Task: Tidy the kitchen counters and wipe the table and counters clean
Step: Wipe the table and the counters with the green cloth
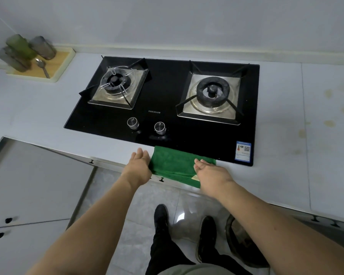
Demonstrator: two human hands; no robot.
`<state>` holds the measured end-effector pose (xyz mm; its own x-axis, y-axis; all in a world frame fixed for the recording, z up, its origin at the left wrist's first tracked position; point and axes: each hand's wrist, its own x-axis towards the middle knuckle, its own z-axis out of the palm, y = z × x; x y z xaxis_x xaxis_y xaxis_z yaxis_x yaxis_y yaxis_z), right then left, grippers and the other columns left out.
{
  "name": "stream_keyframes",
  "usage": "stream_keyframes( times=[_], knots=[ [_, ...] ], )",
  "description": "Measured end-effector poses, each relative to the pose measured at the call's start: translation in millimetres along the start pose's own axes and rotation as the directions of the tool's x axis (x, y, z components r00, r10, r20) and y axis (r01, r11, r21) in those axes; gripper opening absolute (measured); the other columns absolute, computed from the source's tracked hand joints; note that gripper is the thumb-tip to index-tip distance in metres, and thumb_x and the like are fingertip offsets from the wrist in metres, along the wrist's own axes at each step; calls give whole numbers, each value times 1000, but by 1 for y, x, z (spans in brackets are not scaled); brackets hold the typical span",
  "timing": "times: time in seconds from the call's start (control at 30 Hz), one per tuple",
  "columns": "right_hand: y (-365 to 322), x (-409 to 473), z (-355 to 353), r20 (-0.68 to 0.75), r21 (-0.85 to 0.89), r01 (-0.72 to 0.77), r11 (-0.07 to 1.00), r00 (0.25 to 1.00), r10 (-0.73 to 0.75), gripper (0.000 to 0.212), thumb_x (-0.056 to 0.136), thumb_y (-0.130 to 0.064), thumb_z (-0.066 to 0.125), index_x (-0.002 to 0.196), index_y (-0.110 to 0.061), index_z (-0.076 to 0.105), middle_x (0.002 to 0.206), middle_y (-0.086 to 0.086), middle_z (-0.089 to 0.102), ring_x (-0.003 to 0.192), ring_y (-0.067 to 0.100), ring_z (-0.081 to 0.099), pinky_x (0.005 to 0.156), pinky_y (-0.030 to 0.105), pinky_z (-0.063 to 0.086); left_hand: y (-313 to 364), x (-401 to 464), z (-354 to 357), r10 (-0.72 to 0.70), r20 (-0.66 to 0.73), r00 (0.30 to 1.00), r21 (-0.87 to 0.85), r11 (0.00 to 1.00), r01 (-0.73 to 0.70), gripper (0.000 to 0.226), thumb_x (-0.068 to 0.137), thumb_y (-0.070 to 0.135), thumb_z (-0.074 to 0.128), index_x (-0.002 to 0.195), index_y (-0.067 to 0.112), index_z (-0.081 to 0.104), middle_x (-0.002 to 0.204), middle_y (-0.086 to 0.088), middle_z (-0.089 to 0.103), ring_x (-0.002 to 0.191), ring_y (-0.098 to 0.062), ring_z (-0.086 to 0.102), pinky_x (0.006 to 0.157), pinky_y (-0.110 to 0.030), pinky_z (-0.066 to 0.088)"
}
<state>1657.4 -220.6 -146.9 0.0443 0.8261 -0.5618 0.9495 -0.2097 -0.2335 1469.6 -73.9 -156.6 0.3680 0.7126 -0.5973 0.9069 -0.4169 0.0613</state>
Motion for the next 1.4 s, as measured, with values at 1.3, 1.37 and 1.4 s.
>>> stream_keyframes(
  times=[1.3, 1.37, 1.4],
  knots=[
    [169, -105, 58, -123, 56, -468, 882, 873, 471, 83, 95, -59, 32, 152, -17, -11, 159, 6, -16, 148, 25, -8, 119, 47, -4, 151, 11, 59, 862, 83, 501, 587, 364, -723, 61, 101, 50, 13, 152, 16, 16, 158, -11, 15, 146, -35, 11, 114, -52, 9],
    [171, -105, 59, -124, 76, -464, 882, 874, 470, 83, 95, -60, 30, 152, -18, -12, 159, 5, -18, 147, 24, -10, 119, 46, -6, 163, 8, 67, 861, 84, 502, 572, 371, -732, 62, 101, 51, 12, 152, 16, 15, 159, -11, 12, 147, -34, 7, 114, -53, 9],
    [171, -105, 60, -126, 86, -460, 884, 875, 468, 83, 94, -61, 30, 152, -19, -12, 159, 4, -18, 147, 24, -10, 119, 45, -7, 170, 6, 70, 860, 89, 502, 564, 372, -737, 62, 101, 51, 12, 152, 17, 14, 160, -10, 10, 147, -33, 4, 114, -53, 8]
  ],
)
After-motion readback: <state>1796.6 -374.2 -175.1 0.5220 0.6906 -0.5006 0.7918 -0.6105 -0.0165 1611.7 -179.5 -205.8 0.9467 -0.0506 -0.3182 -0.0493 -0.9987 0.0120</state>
